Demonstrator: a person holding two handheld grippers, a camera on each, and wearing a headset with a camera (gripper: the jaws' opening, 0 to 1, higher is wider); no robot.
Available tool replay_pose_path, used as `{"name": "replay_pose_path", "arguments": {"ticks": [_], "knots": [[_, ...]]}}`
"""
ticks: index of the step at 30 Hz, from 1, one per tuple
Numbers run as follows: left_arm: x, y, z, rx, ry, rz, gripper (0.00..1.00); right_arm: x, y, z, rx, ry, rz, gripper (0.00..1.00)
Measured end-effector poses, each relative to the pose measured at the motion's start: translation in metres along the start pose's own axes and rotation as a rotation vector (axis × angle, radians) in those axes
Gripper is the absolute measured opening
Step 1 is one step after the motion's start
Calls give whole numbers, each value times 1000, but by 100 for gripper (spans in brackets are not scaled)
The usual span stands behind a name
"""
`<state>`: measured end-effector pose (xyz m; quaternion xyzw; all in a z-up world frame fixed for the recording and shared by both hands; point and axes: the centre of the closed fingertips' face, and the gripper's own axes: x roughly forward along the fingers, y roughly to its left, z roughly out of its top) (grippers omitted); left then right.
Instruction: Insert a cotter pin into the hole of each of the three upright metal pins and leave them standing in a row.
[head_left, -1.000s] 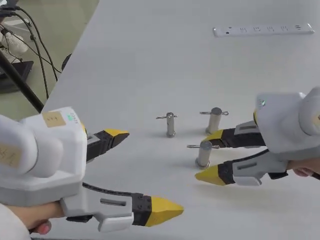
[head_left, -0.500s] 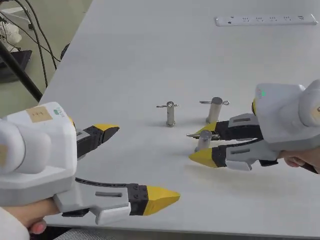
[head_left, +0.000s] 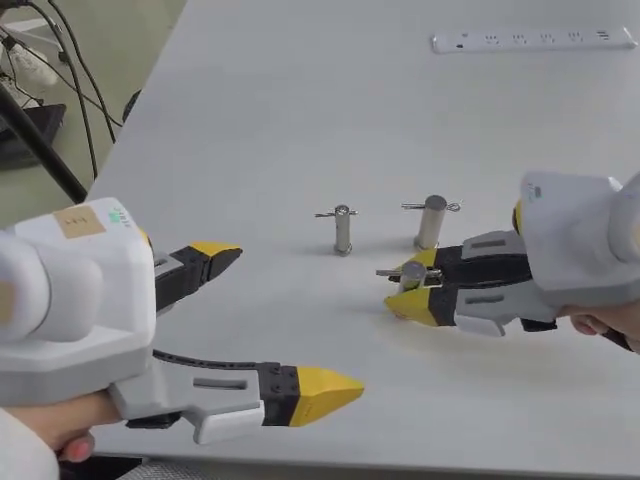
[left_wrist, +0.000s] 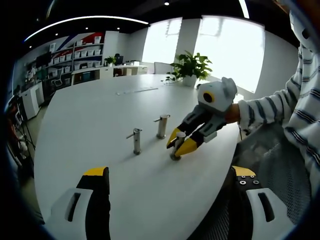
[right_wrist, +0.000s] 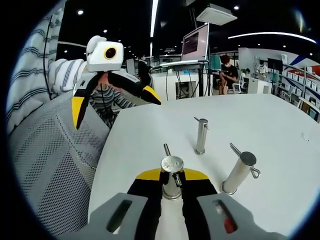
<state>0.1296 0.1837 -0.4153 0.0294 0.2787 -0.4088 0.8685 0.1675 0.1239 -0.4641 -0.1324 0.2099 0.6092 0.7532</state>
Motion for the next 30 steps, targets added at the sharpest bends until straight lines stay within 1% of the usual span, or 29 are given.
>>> {"name": "replay_pose_path", "arguments": {"ticks": [2, 3, 4, 6, 8, 9, 10, 11, 13, 15, 17, 18, 20, 21, 24, 27, 30], "knots": [[0, 0, 1, 3, 2, -1, 99, 0, 0, 0, -2, -1, 2, 9], [1, 0, 1, 5, 3, -2, 99, 0, 0, 0, 10, -4, 6, 9], [1, -1, 1, 10, 8, -4, 99, -1, 3, 0, 42, -10, 23, 9], [1, -2, 1, 13, 8, -7, 99, -2, 5, 2, 20, -15, 33, 8], [1, -2, 1, 13, 9, -10, 99, -4, 9, 6, 6, -25, 47, 8], [1, -3, 1, 14, 11, -12, 99, -5, 10, 11, 2, -41, 52, 8], [1, -3, 1, 15, 12, -13, 99, -6, 10, 13, 0, -45, 54, 8], [1, -3, 0, 15, 16, -15, 99, -8, 12, 20, -15, -60, 63, 8], [1, -3, 0, 18, 20, -16, 99, -12, 13, 25, -36, -68, 72, 8], [0, -4, 1, 18, 21, -16, 98, -19, 14, 30, -52, -76, 85, 8], [0, -3, 2, 15, 18, -14, 94, -26, 15, 32, -75, -77, 101, 8], [-1, -2, 2, 13, 18, -12, 94, -32, 15, 32, -87, -72, 112, 8], [-1, -2, 3, 16, 16, -12, 94, -37, 15, 33, -83, -78, 119, 8], [-1, -2, 3, 17, 15, -12, 94, -43, 14, 33, -89, -81, 124, 8], [-1, -3, 3, 13, 15, -13, 94, -57, 10, 28, -108, -61, 115, 8], [-1, -4, 6, -5, -6, -21, 94, -69, 1, 23, -108, -48, 100, 8], [-1, -5, 5, 3, 2, -21, 95, -81, -8, 19, -101, -46, 83, 8]]}}
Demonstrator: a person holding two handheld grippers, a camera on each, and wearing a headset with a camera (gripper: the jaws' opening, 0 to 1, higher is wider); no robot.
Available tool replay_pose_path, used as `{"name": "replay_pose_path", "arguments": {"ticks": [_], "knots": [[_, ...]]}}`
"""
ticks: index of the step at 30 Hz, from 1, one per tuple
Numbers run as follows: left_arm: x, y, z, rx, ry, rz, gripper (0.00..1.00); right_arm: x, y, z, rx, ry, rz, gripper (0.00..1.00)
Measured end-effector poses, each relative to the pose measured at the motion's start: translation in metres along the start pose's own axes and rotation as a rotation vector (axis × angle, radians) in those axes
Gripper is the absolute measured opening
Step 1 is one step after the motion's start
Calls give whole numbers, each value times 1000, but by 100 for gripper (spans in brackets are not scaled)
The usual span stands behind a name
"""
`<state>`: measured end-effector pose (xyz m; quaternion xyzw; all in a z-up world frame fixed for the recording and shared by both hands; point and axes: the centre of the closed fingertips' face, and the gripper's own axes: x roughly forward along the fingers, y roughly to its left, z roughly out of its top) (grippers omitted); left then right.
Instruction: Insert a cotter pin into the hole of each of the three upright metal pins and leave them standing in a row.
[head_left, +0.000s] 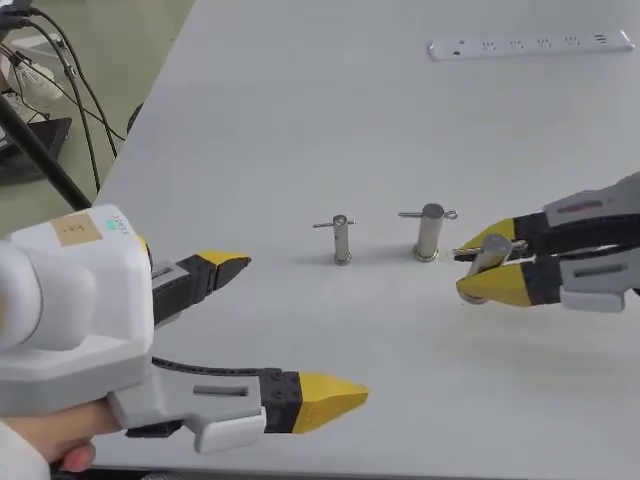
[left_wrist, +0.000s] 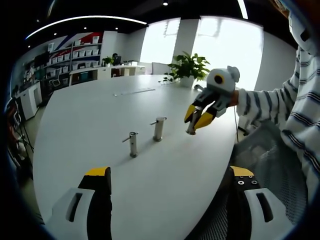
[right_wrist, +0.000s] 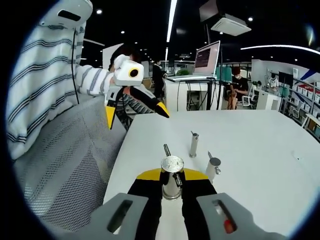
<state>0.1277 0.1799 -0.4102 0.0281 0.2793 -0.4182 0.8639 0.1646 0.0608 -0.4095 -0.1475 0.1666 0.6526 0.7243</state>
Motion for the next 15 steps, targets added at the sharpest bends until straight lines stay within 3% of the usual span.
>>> {"name": "replay_pose_path", "arguments": {"ticks": [9, 15], "knots": [[-1, -1, -3, 3, 18, -7, 95, -24, -35, -16, 39, 14, -87, 8], [0, -3, -5, -16, 23, -16, 95, -25, -54, -31, 84, 21, -133, 8]]}}
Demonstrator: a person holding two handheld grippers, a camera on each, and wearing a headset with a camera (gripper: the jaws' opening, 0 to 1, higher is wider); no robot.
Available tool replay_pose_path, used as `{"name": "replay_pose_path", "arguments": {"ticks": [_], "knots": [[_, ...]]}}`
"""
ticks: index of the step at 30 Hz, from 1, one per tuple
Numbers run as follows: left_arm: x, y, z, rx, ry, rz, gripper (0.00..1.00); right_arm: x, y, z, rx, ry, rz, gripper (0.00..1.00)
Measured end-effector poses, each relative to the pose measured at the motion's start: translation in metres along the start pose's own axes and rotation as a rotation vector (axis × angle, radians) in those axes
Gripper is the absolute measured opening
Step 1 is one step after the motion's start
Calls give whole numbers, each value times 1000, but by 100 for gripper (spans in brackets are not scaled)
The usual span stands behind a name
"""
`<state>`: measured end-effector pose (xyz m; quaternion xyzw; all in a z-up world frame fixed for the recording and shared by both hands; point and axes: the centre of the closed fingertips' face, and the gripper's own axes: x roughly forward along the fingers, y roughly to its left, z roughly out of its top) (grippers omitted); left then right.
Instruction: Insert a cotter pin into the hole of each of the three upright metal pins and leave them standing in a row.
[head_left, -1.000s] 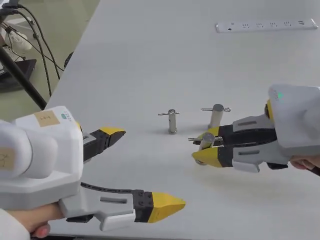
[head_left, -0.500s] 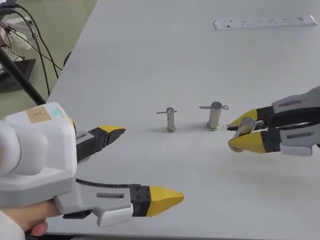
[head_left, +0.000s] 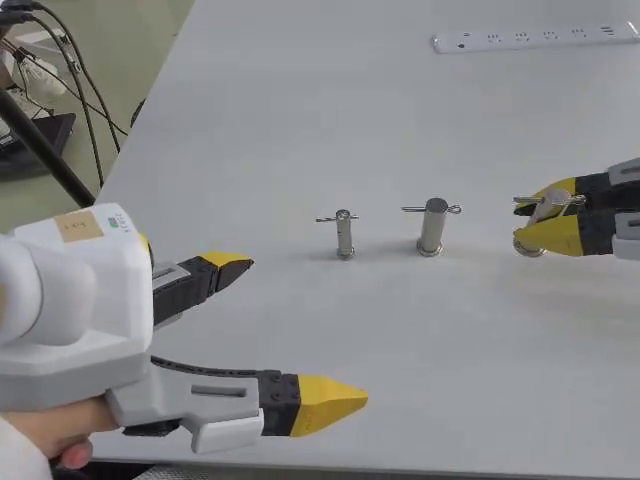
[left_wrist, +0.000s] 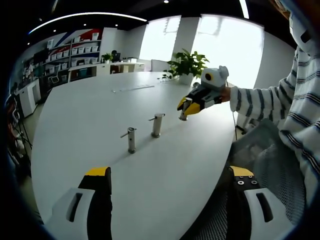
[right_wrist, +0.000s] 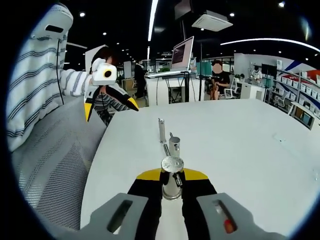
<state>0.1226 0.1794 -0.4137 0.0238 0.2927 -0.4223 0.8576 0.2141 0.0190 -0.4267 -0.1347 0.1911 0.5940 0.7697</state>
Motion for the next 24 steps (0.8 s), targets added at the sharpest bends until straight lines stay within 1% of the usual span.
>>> {"name": "replay_pose_path", "arguments": {"ticks": [2, 6, 10, 15, 18, 24], "knots": [[0, -1, 0, -1, 0, -2, 95, 1, -3, -4, 5, 8, -3, 8], [-1, -1, -3, -3, 13, 0, 95, 4, -9, -9, 21, 15, -8, 8], [0, -5, -4, -10, 22, -16, 95, 6, -16, -14, 34, 27, -11, 8], [1, -5, -5, -10, 31, -19, 95, 8, -18, -16, 34, 38, -5, 8], [2, -5, -5, -11, 35, -21, 95, 11, -21, -20, 22, 62, -4, 8], [3, -4, -5, -10, 40, -21, 95, 13, -21, -22, 26, 65, 7, 8]]}}
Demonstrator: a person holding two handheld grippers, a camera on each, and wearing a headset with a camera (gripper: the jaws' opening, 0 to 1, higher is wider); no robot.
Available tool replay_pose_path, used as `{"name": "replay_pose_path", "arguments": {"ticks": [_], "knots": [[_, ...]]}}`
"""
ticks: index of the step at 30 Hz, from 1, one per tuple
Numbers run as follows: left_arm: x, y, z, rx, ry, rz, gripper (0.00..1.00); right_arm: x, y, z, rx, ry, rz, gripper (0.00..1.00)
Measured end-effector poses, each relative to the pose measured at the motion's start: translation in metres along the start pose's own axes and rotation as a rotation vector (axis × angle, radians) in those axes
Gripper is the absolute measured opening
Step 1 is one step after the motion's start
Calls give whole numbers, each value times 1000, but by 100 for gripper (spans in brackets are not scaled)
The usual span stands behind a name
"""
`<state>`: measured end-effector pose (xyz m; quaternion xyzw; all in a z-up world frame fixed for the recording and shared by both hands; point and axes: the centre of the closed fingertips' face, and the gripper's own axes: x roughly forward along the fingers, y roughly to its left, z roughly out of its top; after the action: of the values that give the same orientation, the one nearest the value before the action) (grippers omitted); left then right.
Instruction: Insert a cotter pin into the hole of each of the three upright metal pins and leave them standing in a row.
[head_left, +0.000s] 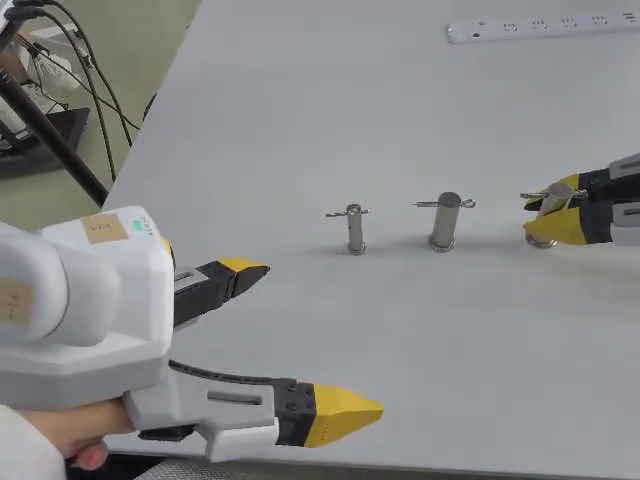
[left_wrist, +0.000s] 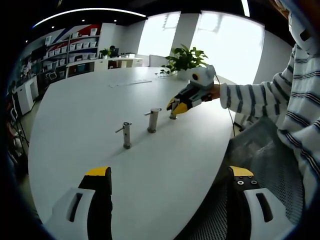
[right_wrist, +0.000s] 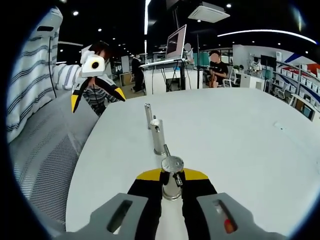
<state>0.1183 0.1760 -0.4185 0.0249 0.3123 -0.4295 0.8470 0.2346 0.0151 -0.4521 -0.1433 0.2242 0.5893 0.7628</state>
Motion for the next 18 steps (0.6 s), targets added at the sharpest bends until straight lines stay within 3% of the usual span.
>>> {"name": "replay_pose_path", "arguments": {"ticks": [18], "knots": [[1, -1, -1, -10, 0, -8, 93, 3, 2, -4, -30, 35, -9, 10]]}}
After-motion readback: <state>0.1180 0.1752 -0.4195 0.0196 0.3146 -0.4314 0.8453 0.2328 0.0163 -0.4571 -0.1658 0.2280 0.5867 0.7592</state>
